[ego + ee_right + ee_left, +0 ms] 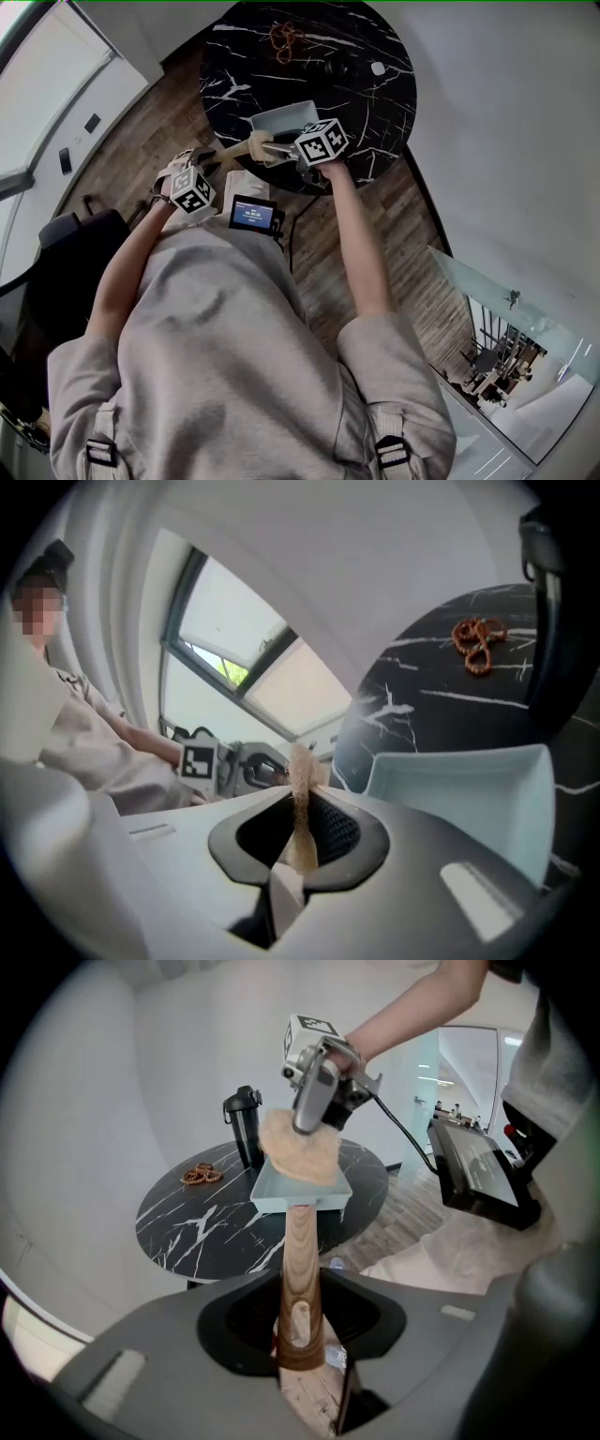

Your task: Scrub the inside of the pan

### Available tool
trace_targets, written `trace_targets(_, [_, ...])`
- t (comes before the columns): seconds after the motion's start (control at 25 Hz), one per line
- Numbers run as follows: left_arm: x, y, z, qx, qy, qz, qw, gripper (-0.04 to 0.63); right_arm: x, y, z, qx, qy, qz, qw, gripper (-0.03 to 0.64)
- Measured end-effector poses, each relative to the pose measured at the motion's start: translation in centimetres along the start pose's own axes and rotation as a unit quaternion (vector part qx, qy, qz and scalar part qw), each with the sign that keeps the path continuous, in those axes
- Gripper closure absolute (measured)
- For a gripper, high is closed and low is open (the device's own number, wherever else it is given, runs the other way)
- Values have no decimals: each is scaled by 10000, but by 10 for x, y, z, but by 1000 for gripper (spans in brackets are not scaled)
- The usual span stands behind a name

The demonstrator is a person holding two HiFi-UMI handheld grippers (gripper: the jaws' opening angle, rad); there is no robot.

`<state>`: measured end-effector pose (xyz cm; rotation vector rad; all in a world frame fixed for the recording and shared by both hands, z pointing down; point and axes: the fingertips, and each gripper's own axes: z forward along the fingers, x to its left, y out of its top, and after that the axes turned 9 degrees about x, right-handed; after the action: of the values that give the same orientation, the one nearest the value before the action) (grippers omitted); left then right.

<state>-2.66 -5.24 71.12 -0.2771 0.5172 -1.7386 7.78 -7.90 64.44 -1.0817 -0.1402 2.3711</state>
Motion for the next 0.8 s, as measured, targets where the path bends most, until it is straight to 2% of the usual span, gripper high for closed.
trace_targets(0.08, [0, 0, 0, -12, 4, 13, 10000, 468, 3, 20, -26, -643, -41, -49, 9979, 567])
trace_targets(0.12, [0, 1, 0, -16, 5, 15, 10000, 468, -3, 25, -39, -842, -339, -122, 9958, 566])
trace_targets(0.16, [0, 1, 0, -19, 3, 15, 10000, 468, -14, 27, -53, -955, -851, -238, 9915, 566])
trace_targets(0.2, [-1, 1, 0, -22, 1, 15, 10000, 468, -30, 27, -67, -966, -1552, -396, 9824, 566])
trace_targets(0.24, [-1, 1, 0, -23, -1, 17, 10000, 468, -47, 24, -81, -854, -2355, -594, 9663, 566])
trace_targets(0.28, [-1, 1, 0, -23, -3, 21, 10000, 468, -62, 18, -93, -622, -3140, -825, 9438, 566])
trace_targets(0.36, [-1, 1, 0, -27, -15, 32, 10000, 468, -83, 2, -107, 11, -4292, -1304, 8938, 566])
trace_targets(0.4, [-1, 1, 0, -26, -22, 37, 10000, 468, -90, -6, -109, 284, -4626, -1475, 8738, 566])
trace_targets(0.44, [-1, 1, 0, -24, -27, 40, 10000, 468, -96, -14, -109, 485, -4837, -1563, 8598, 565])
trace_targets(0.48, [-1, 1, 1, -22, -30, 42, 10000, 468, -102, -22, -106, 632, -4934, -1585, 8529, 559])
trace_targets(0.52, [-1, 1, 1, -21, -32, 40, 10000, 468, -105, -29, -101, 735, -4915, -1572, 8534, 522])
trace_targets(0.56, [-1, 1, 1, -23, -34, 36, 10000, 468, -105, -34, -94, 770, -4800, -1554, 8600, 400])
trace_targets(0.6, [-1, 1, 1, -24, -34, 33, 10000, 468, -101, -37, -88, 709, -4629, -1539, 8701, 345])
trace_targets(0.72, [0, 1, 0, -16, -27, 42, 10000, 468, -80, -35, -80, 204, -4096, -1531, 8991, 345])
trace_targets(0.8, [0, 1, 0, -9, -24, 48, 10000, 468, -73, -33, -83, -45, -3932, -1581, 9057, 366])
